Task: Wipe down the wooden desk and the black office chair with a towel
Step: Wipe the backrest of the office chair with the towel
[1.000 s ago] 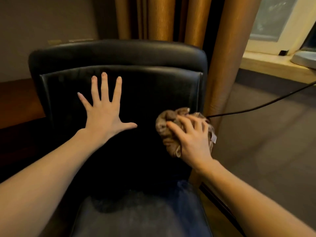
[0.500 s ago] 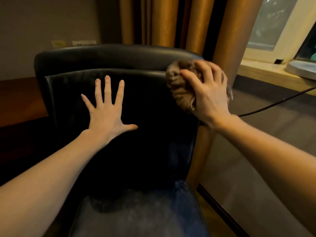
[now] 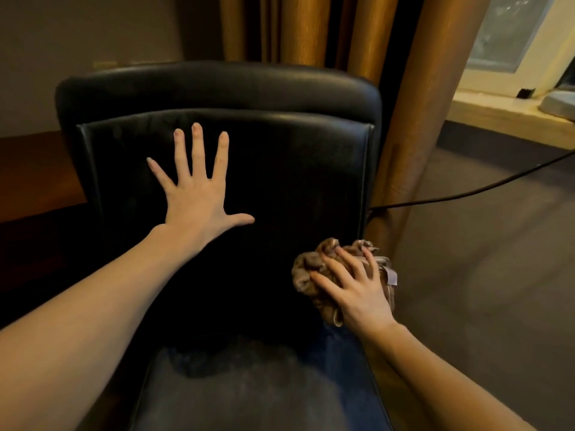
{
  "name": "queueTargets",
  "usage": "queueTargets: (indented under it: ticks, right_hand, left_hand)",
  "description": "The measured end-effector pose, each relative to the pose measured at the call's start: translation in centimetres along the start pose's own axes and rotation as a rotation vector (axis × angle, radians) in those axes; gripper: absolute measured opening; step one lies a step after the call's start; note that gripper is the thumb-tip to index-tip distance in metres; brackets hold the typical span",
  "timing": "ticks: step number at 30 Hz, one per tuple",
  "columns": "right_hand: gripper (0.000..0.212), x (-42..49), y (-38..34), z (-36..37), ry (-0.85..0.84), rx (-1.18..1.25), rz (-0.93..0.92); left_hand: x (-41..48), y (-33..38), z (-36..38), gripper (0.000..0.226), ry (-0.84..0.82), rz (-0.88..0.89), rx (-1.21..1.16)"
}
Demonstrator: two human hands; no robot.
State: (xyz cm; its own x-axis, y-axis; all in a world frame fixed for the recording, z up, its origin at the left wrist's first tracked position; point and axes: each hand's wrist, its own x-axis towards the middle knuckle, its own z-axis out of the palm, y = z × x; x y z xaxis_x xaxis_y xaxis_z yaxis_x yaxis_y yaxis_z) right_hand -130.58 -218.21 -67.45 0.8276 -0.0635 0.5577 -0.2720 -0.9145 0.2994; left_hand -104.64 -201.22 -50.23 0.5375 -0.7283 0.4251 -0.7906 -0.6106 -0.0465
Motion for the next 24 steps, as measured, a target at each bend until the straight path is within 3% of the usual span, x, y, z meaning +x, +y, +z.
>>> queueTargets:
  ticks: [3, 6, 9, 13, 15, 17, 21, 24]
  right_hand:
    - [0.052, 0.7, 1.3, -2.5, -0.067, 0.036, -0.063]
    - [0.042, 4.1, 3.0, -6.4, 0.108, 0.095, -0.002]
    - [0.047, 9.4, 5.1, -10.9, 0.293, 0.063, 0.079]
    - [0.052, 17.4, 7.6, -14.6, 0.308, -0.1, 0.045]
    - [0.054, 19.6, 8.4, -13.9, 0.206, -0.102, 0.043]
    - [0.061, 19.7, 8.2, -11.7, 0.155, 0.065, 0.105]
    - [0.045, 14.8, 4.0, -6.2, 0.296, 0.209, 0.122]
    - [0.04, 8.0, 0.1, -1.5, 0.246, 0.199, -0.004]
  left_hand:
    - [0.0, 0.1, 0.0, 0.148, -0.007, -0.014, -0.003]
    - [0.0, 0.2, 0.2, 0.15, -0.014, -0.018, 0.005]
    - [0.1, -0.1, 0.1, 0.15, -0.029, 0.001, -0.013]
    - [0.3, -0.6, 0.2, 0.147, -0.04, 0.033, -0.046]
    - [0.3, -0.6, 0.3, 0.147, -0.038, 0.023, -0.034]
    - [0.4, -0.5, 0.7, 0.148, -0.029, 0.019, -0.018]
    - [0.5, -0.6, 1.3, 0.148, 0.015, 0.022, -0.008]
    - [0.3, -0.6, 1.9, 0.149, 0.056, 0.015, 0.021]
